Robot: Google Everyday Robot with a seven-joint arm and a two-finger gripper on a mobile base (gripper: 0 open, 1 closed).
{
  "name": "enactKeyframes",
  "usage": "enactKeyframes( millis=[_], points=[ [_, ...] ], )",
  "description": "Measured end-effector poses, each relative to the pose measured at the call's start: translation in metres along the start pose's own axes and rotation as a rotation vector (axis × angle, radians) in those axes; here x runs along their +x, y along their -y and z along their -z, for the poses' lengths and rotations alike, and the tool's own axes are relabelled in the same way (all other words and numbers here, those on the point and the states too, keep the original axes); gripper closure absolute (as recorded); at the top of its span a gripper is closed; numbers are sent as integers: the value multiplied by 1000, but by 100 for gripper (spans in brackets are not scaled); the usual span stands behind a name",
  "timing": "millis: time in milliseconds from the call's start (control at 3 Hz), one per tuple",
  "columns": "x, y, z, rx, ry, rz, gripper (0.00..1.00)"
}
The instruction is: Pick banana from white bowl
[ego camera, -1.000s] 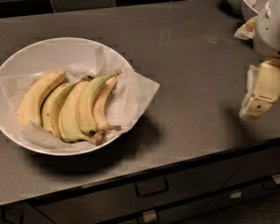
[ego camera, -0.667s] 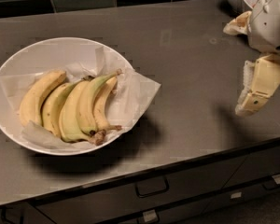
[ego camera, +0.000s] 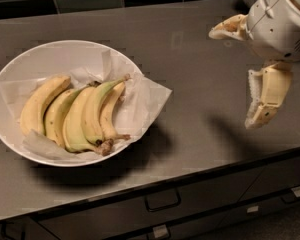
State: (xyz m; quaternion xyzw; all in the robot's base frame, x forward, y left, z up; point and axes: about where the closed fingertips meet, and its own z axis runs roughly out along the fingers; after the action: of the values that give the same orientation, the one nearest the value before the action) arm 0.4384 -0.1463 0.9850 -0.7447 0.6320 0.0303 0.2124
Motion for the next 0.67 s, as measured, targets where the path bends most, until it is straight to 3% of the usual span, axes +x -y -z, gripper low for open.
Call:
enactKeyframes(
  millis=[333,667],
  points=[
    [0,0,0,0,0,0,0],
    [-29,3,-4,-18,-3,124,0]
  ],
)
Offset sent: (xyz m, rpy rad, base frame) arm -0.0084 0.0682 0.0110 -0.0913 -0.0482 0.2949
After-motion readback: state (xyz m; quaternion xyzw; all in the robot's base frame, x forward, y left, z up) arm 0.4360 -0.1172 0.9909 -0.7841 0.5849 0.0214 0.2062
